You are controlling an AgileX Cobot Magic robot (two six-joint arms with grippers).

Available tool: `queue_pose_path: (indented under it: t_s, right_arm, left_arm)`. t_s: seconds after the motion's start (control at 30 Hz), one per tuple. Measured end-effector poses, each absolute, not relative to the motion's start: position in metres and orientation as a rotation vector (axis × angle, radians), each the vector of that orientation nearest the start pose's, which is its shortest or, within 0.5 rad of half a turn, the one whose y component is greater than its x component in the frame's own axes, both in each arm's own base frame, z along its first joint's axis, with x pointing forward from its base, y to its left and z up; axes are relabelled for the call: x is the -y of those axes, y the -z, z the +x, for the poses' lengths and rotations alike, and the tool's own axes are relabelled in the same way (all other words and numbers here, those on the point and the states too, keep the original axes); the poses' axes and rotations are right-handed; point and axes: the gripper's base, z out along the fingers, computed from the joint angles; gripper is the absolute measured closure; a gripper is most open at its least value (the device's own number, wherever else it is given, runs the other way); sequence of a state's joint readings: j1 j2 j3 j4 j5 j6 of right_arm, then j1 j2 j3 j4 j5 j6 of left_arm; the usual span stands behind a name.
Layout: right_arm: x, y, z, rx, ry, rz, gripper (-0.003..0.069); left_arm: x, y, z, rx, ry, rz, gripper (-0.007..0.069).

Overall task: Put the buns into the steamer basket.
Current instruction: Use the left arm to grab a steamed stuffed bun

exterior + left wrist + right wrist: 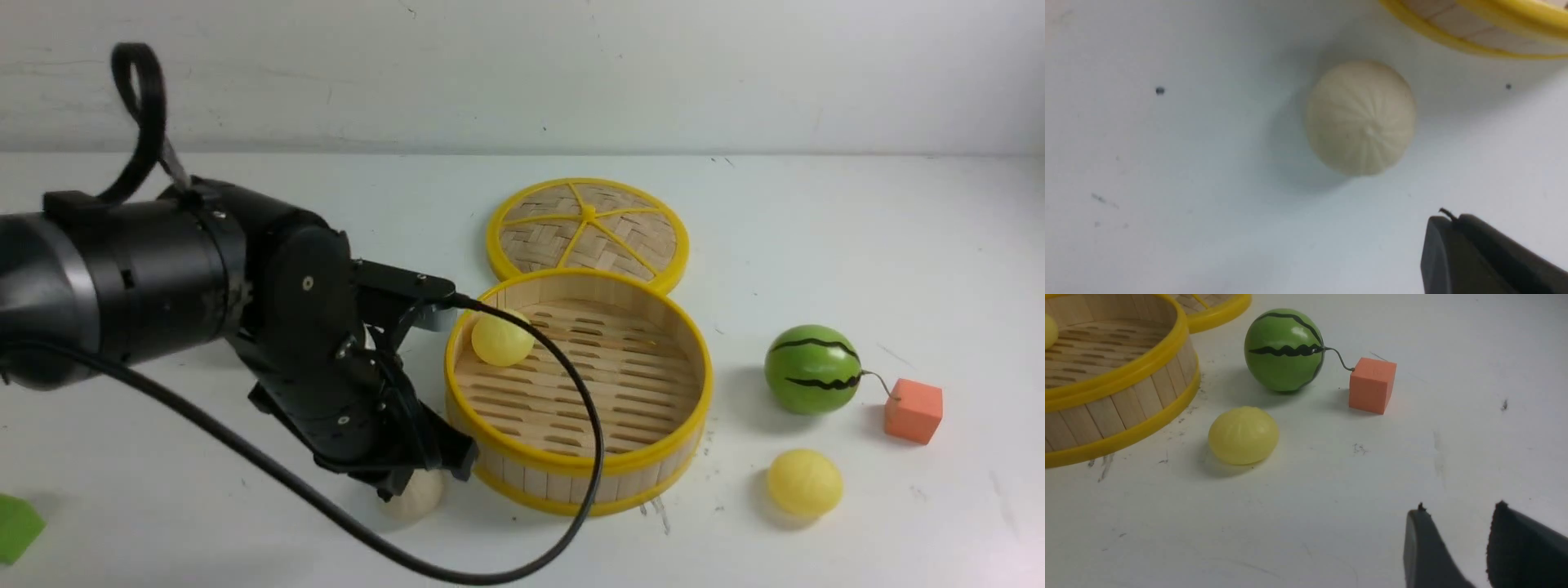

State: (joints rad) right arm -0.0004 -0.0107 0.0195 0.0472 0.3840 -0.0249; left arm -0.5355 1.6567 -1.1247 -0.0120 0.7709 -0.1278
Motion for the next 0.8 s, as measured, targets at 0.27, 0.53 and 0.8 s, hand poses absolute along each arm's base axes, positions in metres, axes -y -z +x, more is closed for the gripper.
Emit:
queue_pose_path:
  t_s: [0.27, 0.53, 0.8]
  right_arm:
    - [-0.002, -0.173, 0.052, -1.876, -0.029, 0.006, 0.0419]
    - [-0.002, -0.173, 0.052, -1.876, -0.029, 0.006, 0.0419]
    - [-0.002, -0.173, 0.052, -1.876, -0.029, 0.006, 0.0419]
  left_arm:
    - [0.173, -0.215, 0.296, -2.675, 0.135, 0.597, 0.0423]
    - [0.175, -0.209, 0.3, -2.673, 0.134, 0.6, 0.0375]
    - [0.176, -0.191, 0.306, -2.692, 0.09, 0.638, 0.0388]
